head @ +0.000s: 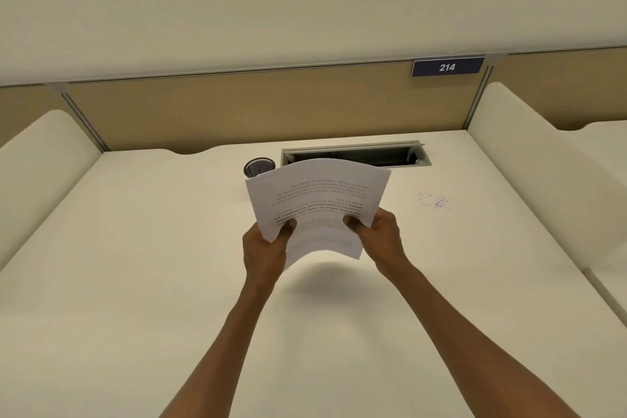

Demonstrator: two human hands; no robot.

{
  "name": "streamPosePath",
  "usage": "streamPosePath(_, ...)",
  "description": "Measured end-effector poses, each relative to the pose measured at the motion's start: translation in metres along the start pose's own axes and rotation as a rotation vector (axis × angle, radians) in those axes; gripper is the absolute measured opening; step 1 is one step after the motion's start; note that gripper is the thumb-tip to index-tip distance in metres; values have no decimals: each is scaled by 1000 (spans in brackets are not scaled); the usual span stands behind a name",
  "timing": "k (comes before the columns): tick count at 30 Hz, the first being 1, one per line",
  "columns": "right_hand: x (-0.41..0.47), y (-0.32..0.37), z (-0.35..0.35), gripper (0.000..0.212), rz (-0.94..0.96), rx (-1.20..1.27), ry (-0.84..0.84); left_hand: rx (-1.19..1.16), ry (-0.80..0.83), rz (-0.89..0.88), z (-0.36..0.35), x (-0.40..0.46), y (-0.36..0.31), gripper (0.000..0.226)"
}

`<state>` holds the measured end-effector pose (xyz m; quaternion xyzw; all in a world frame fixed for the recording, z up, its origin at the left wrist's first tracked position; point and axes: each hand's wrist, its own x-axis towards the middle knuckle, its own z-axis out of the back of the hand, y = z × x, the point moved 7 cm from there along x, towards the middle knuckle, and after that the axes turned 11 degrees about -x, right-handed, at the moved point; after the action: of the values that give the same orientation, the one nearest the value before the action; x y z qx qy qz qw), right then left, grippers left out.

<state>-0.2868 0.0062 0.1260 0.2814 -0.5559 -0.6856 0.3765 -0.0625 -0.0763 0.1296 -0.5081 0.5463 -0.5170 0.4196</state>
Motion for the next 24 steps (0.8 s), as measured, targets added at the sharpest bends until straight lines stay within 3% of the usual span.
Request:
streamPosePath(5, -16, -32, -12, 23, -60, -60, 69, 34, -15, 85, 14, -14, 34, 15)
streamPosePath(24, -17, -59, -16, 22, -132, -142, 101, 97, -21, 136, 12, -16, 51, 14)
